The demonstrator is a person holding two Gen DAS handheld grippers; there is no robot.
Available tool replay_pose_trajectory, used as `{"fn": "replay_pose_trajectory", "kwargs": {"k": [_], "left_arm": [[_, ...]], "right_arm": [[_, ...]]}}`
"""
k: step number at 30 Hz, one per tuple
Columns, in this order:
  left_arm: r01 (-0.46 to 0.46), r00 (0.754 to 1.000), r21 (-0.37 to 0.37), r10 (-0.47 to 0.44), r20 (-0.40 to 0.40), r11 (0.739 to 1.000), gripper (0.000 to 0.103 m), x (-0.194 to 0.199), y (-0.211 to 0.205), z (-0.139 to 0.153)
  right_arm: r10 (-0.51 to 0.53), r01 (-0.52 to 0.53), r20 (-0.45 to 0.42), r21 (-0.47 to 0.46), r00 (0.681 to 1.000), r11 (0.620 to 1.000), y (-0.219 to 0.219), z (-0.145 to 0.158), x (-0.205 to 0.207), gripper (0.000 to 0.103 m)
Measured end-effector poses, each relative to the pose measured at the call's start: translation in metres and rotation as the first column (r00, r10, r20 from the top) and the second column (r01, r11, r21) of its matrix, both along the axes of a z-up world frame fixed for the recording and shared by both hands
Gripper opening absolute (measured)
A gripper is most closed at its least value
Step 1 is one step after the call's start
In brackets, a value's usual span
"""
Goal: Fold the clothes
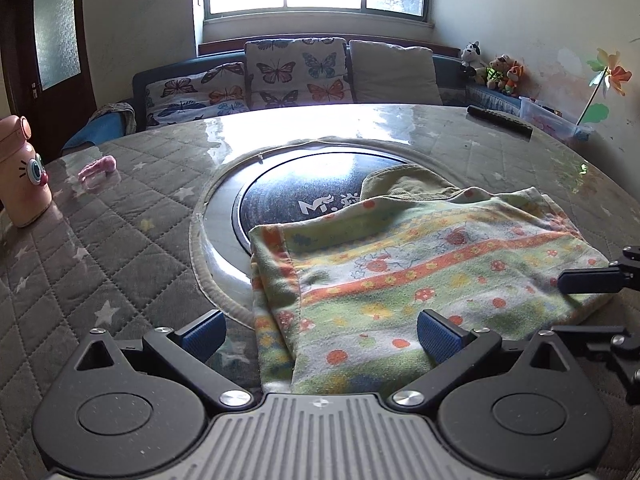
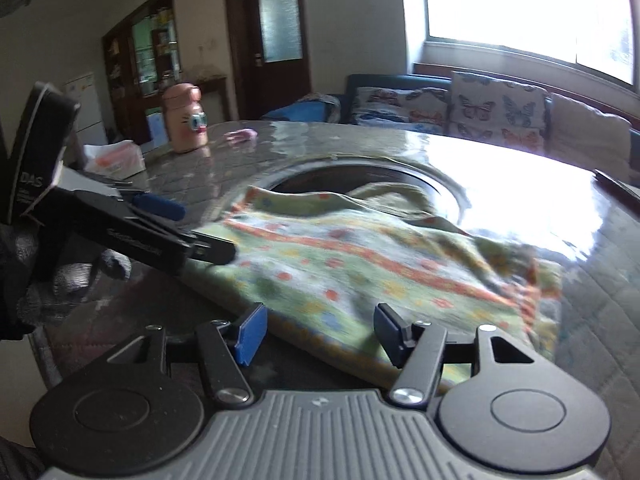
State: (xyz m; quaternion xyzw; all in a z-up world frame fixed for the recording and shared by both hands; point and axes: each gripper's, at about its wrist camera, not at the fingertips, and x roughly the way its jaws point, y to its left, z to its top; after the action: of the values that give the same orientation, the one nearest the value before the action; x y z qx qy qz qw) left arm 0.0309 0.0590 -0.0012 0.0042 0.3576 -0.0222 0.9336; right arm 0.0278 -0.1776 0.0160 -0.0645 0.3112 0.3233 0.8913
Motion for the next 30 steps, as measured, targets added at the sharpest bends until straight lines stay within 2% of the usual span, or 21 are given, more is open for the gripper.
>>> {"fn": "replay_pose_trajectory", "kwargs": {"k": [6,10,13,17,22,30], "left_arm": [[-0.005,1.0,-0.011,0.005,-0.006,1.0,0.103,0.002,0.002,-0.001],[-0.008,1.0,-0.02,0.008,-0.008,1.0,0.103,0.004,0.004,-0.002],[-0.005,1.0,-0.023,0.004,-0.012,1.0,0.103,0.004,0.005,-0.001],[0.002,1.0,-0.025,-0.002,-0.02,1.0,0.103,0.006,0.006,0.001],[-0.015,1.0,0.009,0.015,0.0,1.0,0.103,0.01,0.009,0.011],[-0.069,0.998,0.036,0.069,-0.008,0.997,0.103,0.043,0.02,0.015]], "right_arm": [[-0.119,0.119,-0.016,0.006,0.993,0.993,-0.035,-0.001,-0.001,0.063],[-0.155,0.157,-0.054,0.028,0.986,0.987,-0.055,-0.006,0.002,0.066],[-0.147,0.149,-0.051,0.037,0.988,0.988,-0.057,-0.004,0.002,0.068],[-0.142,0.143,-0.021,0.053,0.99,0.988,-0.054,0.005,0.006,0.077],[-0.139,0.14,-0.024,0.062,0.99,0.988,-0.049,0.005,0.02,0.084],[-0.13,0.132,-0.041,0.065,0.991,0.989,-0.045,0.004,0.036,0.091]]}}
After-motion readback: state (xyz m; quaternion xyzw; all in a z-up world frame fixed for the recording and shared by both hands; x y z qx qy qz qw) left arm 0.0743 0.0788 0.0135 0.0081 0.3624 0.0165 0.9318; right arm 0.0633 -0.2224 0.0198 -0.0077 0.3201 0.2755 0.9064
